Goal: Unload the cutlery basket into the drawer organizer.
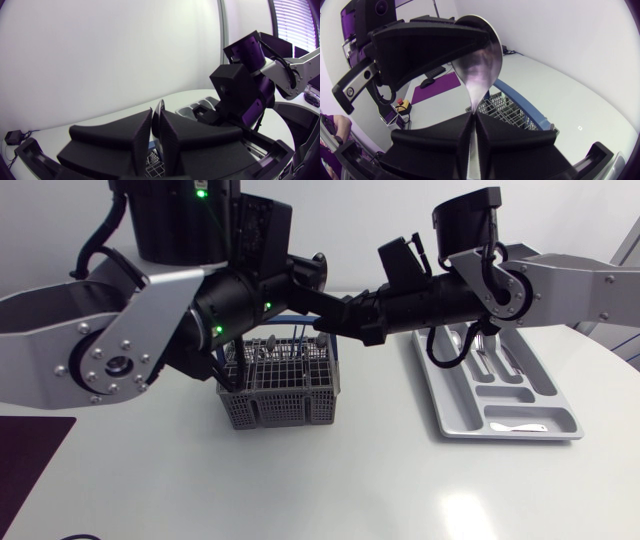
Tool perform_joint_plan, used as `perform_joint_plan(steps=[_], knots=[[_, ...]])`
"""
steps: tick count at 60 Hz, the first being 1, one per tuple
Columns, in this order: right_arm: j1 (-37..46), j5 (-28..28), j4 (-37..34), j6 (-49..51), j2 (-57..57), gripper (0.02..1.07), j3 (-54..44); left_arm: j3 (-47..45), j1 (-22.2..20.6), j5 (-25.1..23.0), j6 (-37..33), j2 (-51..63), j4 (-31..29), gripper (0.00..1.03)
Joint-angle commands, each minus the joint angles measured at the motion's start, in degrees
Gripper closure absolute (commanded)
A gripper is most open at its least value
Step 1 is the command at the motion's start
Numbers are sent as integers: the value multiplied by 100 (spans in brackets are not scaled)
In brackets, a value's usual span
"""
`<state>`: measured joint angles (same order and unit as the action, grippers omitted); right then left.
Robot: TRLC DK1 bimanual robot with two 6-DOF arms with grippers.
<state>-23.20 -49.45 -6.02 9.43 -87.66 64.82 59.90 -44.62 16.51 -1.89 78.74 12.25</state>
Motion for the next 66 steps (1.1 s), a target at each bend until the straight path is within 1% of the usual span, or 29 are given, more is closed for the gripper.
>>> perform_joint_plan(steps=[1,4,6,15,20,26,29,31,35,42,48,49,53,58,60,66], knots=[[-18,6,-75,32,38,96,-110,329,68,-34,101,-175,41,70],[-18,14,-92,41,38,96,-118,356,76,-34,92,-192,41,64],[-18,14,-110,68,29,96,-118,391,94,-34,75,-201,41,57],[26,32,-206,156,38,96,-162,435,164,-34,-4,-289,49,46],[202,50,-312,243,38,96,-180,444,235,-34,-75,-394,49,44],[562,111,-532,454,38,96,-171,329,305,-34,-294,-500,67,43],[861,155,-672,533,38,96,-145,233,349,-25,-417,-518,102,40],[1063,181,-787,630,38,96,-118,215,445,-25,-523,-509,-12,38],[1459,261,-997,815,3,96,-57,75,604,-25,-602,-535,-12,37],[2171,612,-1331,1122,-252,96,172,-75,955,-131,-743,-605,-109,32],[2707,885,-1560,1254,-665,96,550,-224,1228,-280,-857,-720,-162,30],[2768,955,-1578,1289,-726,96,602,-251,1280,-333,-857,-737,-188,29],[3058,1122,-1595,1307,-1052,96,866,-347,1430,-438,-857,-808,-214,29],[3313,1315,-1692,1272,-1500,96,1279,-488,1570,-544,-927,-887,-206,28],[3357,1377,-1692,1237,-1614,96,1385,-541,1623,-579,-945,-895,-197,26],[3463,1684,-1692,1122,-1992,96,1745,-699,1737,-728,-1033,-992,-214,25]])
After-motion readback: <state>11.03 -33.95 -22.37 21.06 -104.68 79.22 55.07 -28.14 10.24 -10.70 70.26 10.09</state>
